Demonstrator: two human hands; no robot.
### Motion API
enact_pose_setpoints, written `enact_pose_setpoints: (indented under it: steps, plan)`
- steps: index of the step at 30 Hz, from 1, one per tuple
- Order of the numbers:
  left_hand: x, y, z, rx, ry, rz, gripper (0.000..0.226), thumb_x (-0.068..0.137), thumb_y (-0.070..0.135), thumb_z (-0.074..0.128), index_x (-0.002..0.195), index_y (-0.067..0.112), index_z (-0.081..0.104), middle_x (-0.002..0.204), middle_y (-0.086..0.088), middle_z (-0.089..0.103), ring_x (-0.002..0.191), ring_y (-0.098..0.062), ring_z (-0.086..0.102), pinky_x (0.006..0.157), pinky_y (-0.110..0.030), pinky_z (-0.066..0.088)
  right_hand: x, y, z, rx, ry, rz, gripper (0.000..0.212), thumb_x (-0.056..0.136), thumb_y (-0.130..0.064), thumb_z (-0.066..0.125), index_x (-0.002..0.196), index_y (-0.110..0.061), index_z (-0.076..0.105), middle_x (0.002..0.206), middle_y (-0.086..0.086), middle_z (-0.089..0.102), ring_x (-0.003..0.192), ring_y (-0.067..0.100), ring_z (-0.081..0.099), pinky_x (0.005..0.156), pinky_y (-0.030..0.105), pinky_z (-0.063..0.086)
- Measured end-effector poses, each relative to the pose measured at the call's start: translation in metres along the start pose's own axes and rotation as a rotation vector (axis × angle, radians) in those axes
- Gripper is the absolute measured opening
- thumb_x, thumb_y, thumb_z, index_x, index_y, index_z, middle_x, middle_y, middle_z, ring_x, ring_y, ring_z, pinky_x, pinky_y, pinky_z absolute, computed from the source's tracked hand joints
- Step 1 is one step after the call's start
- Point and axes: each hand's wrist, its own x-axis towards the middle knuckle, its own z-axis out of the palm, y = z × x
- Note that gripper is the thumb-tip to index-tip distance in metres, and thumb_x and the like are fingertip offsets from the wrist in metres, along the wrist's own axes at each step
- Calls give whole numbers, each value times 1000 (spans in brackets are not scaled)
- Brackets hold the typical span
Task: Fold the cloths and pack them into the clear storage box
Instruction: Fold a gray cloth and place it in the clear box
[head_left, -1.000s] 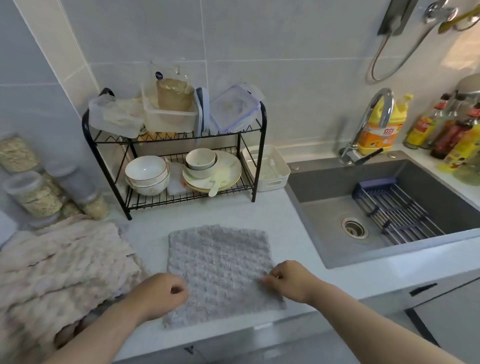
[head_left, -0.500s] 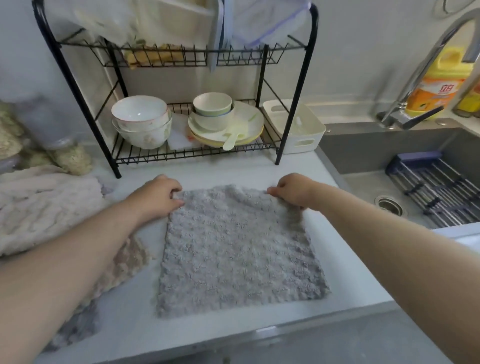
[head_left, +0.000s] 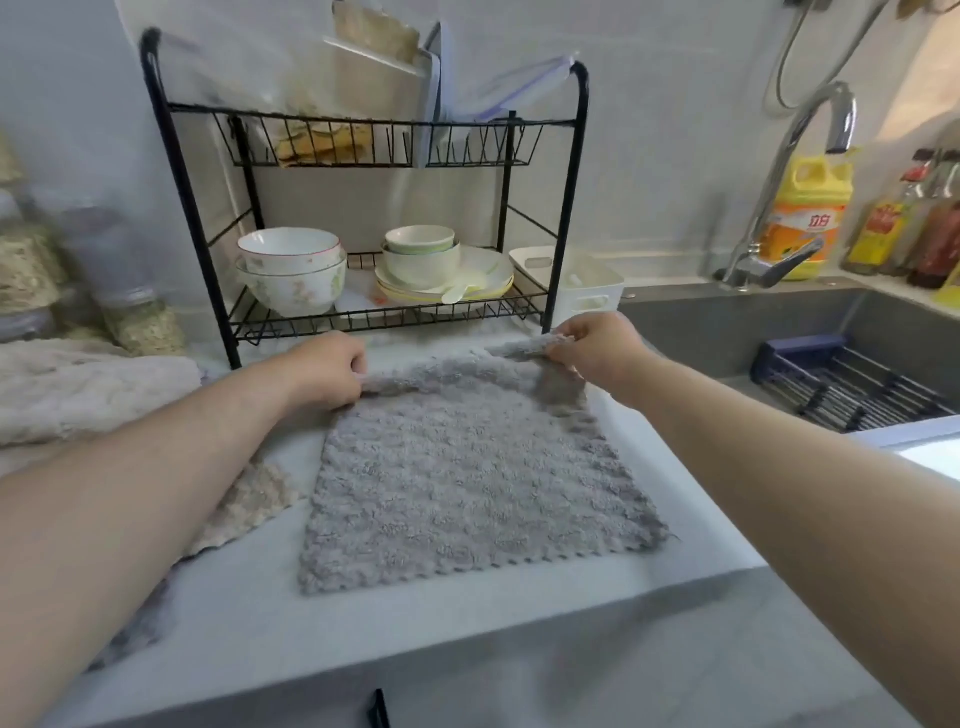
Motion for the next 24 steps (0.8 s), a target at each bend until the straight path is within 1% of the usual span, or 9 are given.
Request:
enact_pose_setpoints:
  steps: [3, 6, 9, 11, 14, 17, 20, 22, 24]
  plan:
    - [-21, 4, -9, -39, 44, -11, 22, 77, -6, 46, 74, 16, 44, 84, -5, 48, 67, -15, 38, 53, -30, 29, -19, -8, -6, -22, 120, -61, 5, 87, -12, 65, 90, -14, 70, 71, 3, 64, 52, 16, 51, 50, 27, 47]
    - [-41, 7, -12, -217, -21, -62, 23, 77, -3, 53, 92, 13, 48, 85, -10, 51, 67, -19, 44, 51, -28, 35, -40, -14, -10, 3, 130, -57, 10, 88, -8, 63, 80, -11, 68, 65, 6, 64, 57, 21, 56, 61, 39, 57]
    - [-51, 11, -17, -405, -26, -30, 10, 76, 2, 52, 78, 10, 49, 71, -13, 43, 62, -22, 40, 51, -30, 37, -55, -16, -14, 70, 93, -73, 4, 87, -4, 66, 90, -2, 68, 74, 15, 67, 65, 25, 62, 76, 46, 60]
    - [-52, 10, -18, -366, 69, -5, 13, 77, -3, 47, 68, 7, 50, 68, -14, 46, 61, -24, 43, 52, -32, 40, -59, -15, -17, 87, 87, -97, 6, 88, -4, 65, 91, 0, 69, 82, 21, 69, 70, 27, 65, 77, 47, 60]
    - [-58, 9, -20, -272, 179, 25, 19, 83, 0, 50, 80, 13, 63, 76, -9, 64, 61, -29, 61, 54, -35, 55, -67, -11, -23, 63, 79, -135, 6, 88, -7, 66, 84, -11, 68, 85, 19, 70, 77, 31, 68, 77, 48, 60]
    - [-71, 8, -23, -69, 264, 128, 27, 86, 13, 63, 65, 31, 63, 69, 6, 66, 62, -15, 60, 55, -27, 45, -78, -7, -29, 41, 79, -158, 10, 87, -9, 66, 80, -16, 67, 84, 18, 70, 72, 29, 66, 74, 51, 59]
    - [-92, 8, -25, 3, 329, 164, 36, 82, 17, 69, 51, 35, 59, 66, 10, 65, 71, -18, 59, 61, -29, 43, -98, -3, -35, 14, 73, -184, 5, 87, -14, 69, 82, -14, 70, 86, 16, 71, 67, 25, 63, 70, 49, 58]
    - [-111, 8, -21, 1, 331, 132, 27, 80, 14, 66, 66, 36, 65, 81, 8, 68, 83, -21, 59, 71, -33, 49, -115, 0, -37, -39, 70, -206, 8, 86, -17, 69, 79, -20, 69, 82, 6, 71, 69, 26, 65, 69, 44, 57]
    - [-131, 8, -13, -32, 304, 107, 27, 80, 9, 60, 75, 35, 62, 88, 5, 66, 83, -19, 58, 72, -32, 47, -132, 5, -38, -90, 59, -223, 12, 86, -17, 68, 76, -24, 68, 77, -2, 69, 72, 21, 65, 65, 36, 56]
